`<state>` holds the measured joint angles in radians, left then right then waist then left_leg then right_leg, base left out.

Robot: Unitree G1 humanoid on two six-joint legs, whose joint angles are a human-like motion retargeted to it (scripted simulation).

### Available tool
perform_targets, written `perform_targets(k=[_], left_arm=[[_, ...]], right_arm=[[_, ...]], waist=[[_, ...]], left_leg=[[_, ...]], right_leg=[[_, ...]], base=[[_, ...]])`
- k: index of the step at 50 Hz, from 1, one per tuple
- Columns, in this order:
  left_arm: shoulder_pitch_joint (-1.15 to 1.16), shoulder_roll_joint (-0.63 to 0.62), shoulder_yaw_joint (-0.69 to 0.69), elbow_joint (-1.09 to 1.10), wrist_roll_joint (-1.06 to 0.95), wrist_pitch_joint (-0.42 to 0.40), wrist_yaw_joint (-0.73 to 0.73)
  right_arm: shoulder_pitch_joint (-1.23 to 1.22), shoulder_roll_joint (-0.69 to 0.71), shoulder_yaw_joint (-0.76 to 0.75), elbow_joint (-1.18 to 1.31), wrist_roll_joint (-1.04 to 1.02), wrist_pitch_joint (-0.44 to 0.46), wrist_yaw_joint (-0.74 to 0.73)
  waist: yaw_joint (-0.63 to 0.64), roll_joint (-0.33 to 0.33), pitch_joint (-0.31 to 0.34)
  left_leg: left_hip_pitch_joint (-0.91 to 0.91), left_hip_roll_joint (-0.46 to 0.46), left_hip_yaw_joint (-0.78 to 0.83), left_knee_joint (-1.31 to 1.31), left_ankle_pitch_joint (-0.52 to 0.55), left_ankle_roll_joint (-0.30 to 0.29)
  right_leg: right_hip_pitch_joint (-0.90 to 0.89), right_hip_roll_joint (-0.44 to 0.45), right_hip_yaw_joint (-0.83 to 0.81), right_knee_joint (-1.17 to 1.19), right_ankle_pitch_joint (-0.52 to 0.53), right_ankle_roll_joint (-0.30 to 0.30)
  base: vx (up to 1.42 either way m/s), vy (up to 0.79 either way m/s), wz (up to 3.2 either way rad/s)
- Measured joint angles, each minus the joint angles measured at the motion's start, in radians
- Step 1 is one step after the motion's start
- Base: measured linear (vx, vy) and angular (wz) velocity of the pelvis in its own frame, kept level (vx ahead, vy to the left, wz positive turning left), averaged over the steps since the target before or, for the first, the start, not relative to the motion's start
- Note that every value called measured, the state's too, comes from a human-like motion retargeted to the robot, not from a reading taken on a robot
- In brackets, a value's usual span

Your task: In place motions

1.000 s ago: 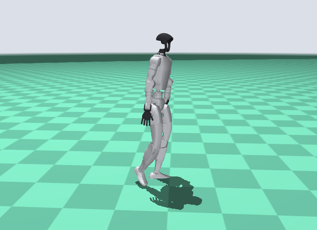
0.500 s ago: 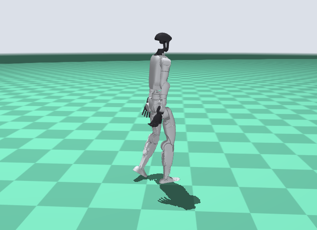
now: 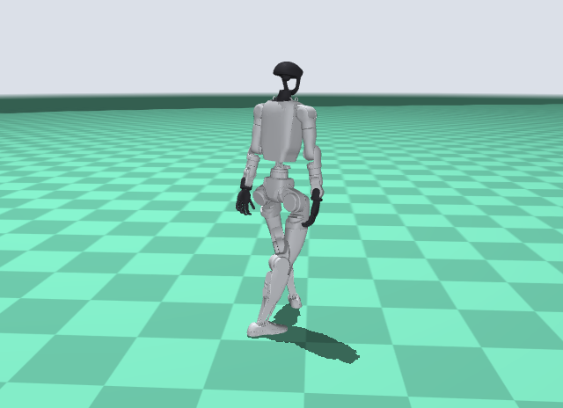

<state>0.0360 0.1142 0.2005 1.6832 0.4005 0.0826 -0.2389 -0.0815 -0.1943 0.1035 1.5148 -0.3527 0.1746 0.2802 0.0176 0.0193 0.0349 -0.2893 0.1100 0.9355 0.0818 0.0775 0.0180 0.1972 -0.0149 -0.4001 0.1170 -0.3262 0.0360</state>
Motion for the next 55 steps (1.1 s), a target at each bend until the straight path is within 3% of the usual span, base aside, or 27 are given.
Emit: perform_targets(k=[2,5,8,10,12,15,19,22,27,30,33,35,38,39,43,45,47,50,55], left_arm=[[0.022,-0.001,0.030,0.015,-0.023,-0.013,0.026],[0.063,-0.016,0.069,0.017,-0.062,-0.017,0.043],[0.064,-0.026,0.082,0.017,-0.096,-0.020,0.054],[0.044,-0.024,0.084,0.017,-0.109,-0.034,0.071],[0.030,-0.019,0.071,-0.006,-0.108,-0.040,0.078],[-0.011,0.002,0.026,-0.044,-0.089,-0.032,0.052],[-0.072,0.016,-0.018,-0.093,-0.092,-0.043,0.031],[-0.110,0.023,-0.053,-0.119,-0.102,-0.053,0.020],[-0.164,0.033,-0.088,-0.115,-0.096,-0.050,0.013],[-0.160,0.031,-0.095,-0.102,-0.096,-0.046,0.004],[-0.126,0.027,-0.066,-0.089,-0.085,-0.036,-0.015],[-0.081,0.022,-0.031,-0.080,-0.073,-0.026,-0.028],[-0.029,0.000,0.005,-0.045,-0.090,-0.009,-0.030],[-0.026,0.002,0.014,-0.027,-0.110,-0.010,-0.025],[-0.020,0.012,0.044,-0.004,-0.130,0.008,-0.057],[-0.015,-0.002,0.058,-0.027,-0.109,0.018,-0.069],[-0.008,-0.009,0.055,-0.058,-0.115,-0.001,-0.061],[0.016,-0.010,0.057,-0.092,-0.108,-0.022,-0.041],[0.045,-0.019,0.089,-0.066,-0.129,-0.022,-0.014]], right_arm=[[0.026,0.018,-0.005,-0.011,-0.002,-0.008,0.017],[0.082,0.033,-0.004,-0.022,-0.001,-0.029,0.037],[0.114,0.031,0.008,-0.004,0.004,-0.046,0.048],[0.114,0.027,0.016,0.012,-0.019,-0.036,0.061],[0.113,0.027,0.023,0.018,-0.056,-0.016,0.067],[0.110,0.027,0.016,0.004,-0.073,0.004,0.051],[0.109,0.029,0.000,-0.037,-0.043,-0.013,0.033],[0.112,0.030,-0.011,-0.062,-0.014,-0.021,0.033],[0.100,0.035,-0.032,-0.059,0.026,-0.026,0.032],[0.100,0.039,-0.040,-0.044,0.029,-0.022,0.029],[0.100,0.042,-0.038,-0.020,0.020,-0.018,0.024],[0.103,0.045,-0.039,0.008,0.009,-0.011,0.019],[0.100,0.052,-0.068,0.038,-0.001,0.011,0.014],[0.097,0.054,-0.071,0.038,0.007,0.013,0.008],[0.086,0.038,-0.050,0.034,0.055,0.013,-0.005],[0.071,0.029,-0.054,0.032,0.051,0.022,-0.011],[0.052,0.018,-0.055,0.026,0.037,0.021,-0.008],[0.036,0.002,-0.032,0.006,0.016,0.015,0.018],[-0.004,-0.013,-0.027,-0.035,-0.030,0.020,0.042]], waist=[[-0.001,-0.016,-0.024],[-0.008,-0.005,-0.069],[-0.040,0.052,-0.065],[-0.058,0.089,-0.054],[0.002,0.068,-0.044],[-0.087,0.091,-0.028],[-0.159,0.086,-0.006],[-0.203,0.063,0.003],[-0.269,-0.010,0.017],[-0.273,-0.027,0.022],[-0.246,-0.035,0.001],[-0.253,-0.055,-0.037],[-0.235,-0.089,-0.042],[-0.226,-0.091,-0.025],[-0.202,-0.091,0.027],[-0.161,-0.099,0.033],[-0.150,-0.093,0.012],[-0.109,-0.078,-0.007],[-0.049,-0.025,-0.004]], left_leg=[[-0.034,-0.018,-0.157,0.024,0.050,0.042],[-0.024,-0.008,-0.217,0.057,0.047,0.042],[0.018,0.015,-0.336,0.078,-0.013,0.042],[0.065,0.051,-0.353,0.087,-0.052,0.031],[0.123,0.023,-0.315,0.035,-0.052,0.040],[0.170,0.028,-0.396,0.042,-0.097,0.022],[0.237,0.000,-0.440,0.020,-0.138,0.024],[0.298,-0.044,-0.469,0.003,-0.183,0.035],[0.425,-0.150,-0.553,-0.004,-0.272,0.061],[0.510,-0.169,-0.590,0.014,-0.322,0.072],[0.576,-0.178,-0.571,0.059,-0.303,0.090],[0.584,-0.175,-0.545,0.147,-0.205,0.108],[0.480,-0.073,-0.423,0.518,0.020,0.215],[0.431,-0.020,-0.415,0.673,0.029,0.234],[0.327,0.168,-0.359,1.038,-0.158,0.244],[0.219,0.158,-0.326,1.099,-0.193,0.243],[0.058,0.104,-0.349,1.070,-0.185,0.205],[-0.082,0.097,-0.377,0.910,-0.169,0.108],[-0.114,0.117,-0.446,0.333,-0.112,0.017]], right_leg=[[0.016,-0.014,-0.016,0.025,0.046,-0.005],[0.025,-0.023,-0.054,0.106,0.177,-0.051],[0.018,-0.045,-0.151,0.295,0.354,-0.179],[-0.050,-0.083,-0.168,0.521,0.368,-0.283],[-0.190,-0.093,0.010,0.731,0.271,-0.282],[-0.290,0.019,0.036,0.791,0.229,-0.289],[-0.445,0.080,0.085,0.719,0.228,-0.240],[-0.530,0.112,0.147,0.533,0.281,-0.182],[-0.582,0.057,0.262,0.123,0.383,-0.071],[-0.579,0.023,0.261,-0.019,0.409,-0.008],[-0.554,0.025,0.268,-0.016,0.461,-0.055],[-0.528,-0.003,0.277,0.027,0.443,-0.061],[-0.447,-0.051,0.314,0.097,0.317,-0.043],[-0.409,-0.045,0.315,0.100,0.295,-0.047],[-0.265,0.001,0.291,0.097,0.213,-0.086],[-0.233,-0.017,0.312,0.077,0.210,-0.084],[-0.240,-0.032,0.305,0.062,0.213,-0.077],[-0.223,-0.009,0.325,0.052,0.206,-0.081],[-0.152,0.065,0.386,0.037,0.195,-0.104]], base=[[0.78,0.05,0.46],[0.80,0.06,0.68],[0.80,0.06,1.17],[0.81,0.00,0.69],[0.66,-0.06,-0.12],[0.54,-0.10,1.82],[0.63,-0.19,1.60],[0.57,-0.21,1.29],[0.67,-0.29,1.17],[0.72,-0.32,0.48],[0.83,-0.38,-0.23],[1.08,-0.47,0.07],[0.82,-0.35,-0.08],[0.66,-0.36,-0.36],[0.78,-0.38,-0.06],[0.53,-0.08,-0.21],[0.48,-0.08,0.01],[0.51,-0.18,-0.50],[0.68,-0.10,-0.97]])
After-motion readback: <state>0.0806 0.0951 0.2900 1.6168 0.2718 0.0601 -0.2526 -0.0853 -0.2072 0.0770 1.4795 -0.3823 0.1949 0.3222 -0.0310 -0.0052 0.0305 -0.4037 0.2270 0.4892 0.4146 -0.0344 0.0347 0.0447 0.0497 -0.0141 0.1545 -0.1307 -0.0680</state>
